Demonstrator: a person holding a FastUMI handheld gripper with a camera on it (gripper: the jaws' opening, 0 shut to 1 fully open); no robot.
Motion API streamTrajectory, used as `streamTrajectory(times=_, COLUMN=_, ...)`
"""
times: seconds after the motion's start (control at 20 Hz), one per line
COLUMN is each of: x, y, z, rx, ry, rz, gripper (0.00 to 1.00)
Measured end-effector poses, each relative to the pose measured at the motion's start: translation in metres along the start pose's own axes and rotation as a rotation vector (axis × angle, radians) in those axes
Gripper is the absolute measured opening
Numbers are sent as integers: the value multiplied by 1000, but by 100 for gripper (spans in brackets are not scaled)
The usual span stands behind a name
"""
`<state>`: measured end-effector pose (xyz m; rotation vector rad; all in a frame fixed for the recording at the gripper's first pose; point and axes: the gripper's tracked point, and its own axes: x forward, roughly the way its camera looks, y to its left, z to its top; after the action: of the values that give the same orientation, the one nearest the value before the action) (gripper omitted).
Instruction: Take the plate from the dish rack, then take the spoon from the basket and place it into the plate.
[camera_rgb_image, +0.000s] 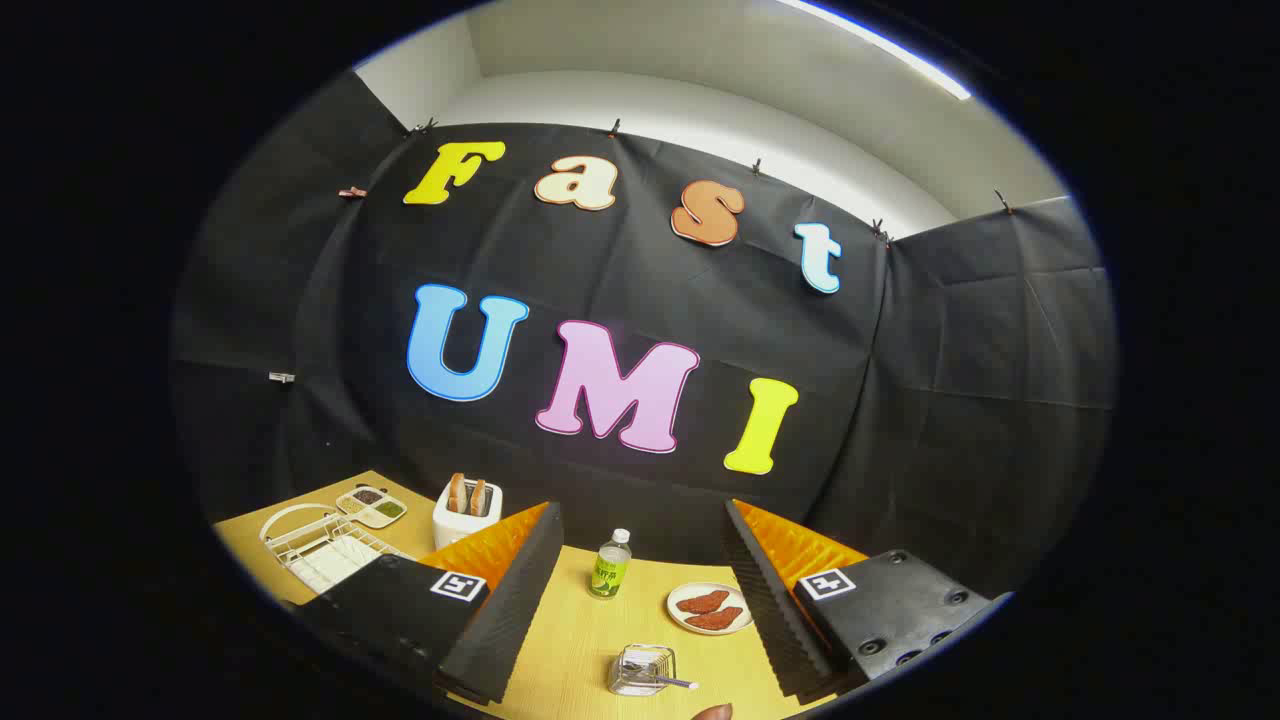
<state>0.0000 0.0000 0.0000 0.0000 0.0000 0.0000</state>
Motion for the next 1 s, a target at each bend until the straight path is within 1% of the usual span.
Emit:
streamTrajectory(times=0.35, x=2, y=5, z=-8, rx=21, ry=29, rz=2, gripper=97)
streamTrajectory(times=0.75, x=2, y=20, z=-7, rx=21, ry=35, rz=11, gripper=97)
streamTrajectory(times=0.9, x=2, y=26, z=-10, rx=28, ry=50, rz=24, gripper=97)
streamTrajectory(times=1.0, x=4, y=44, z=-16, rx=54, ry=75, rz=52, gripper=97)
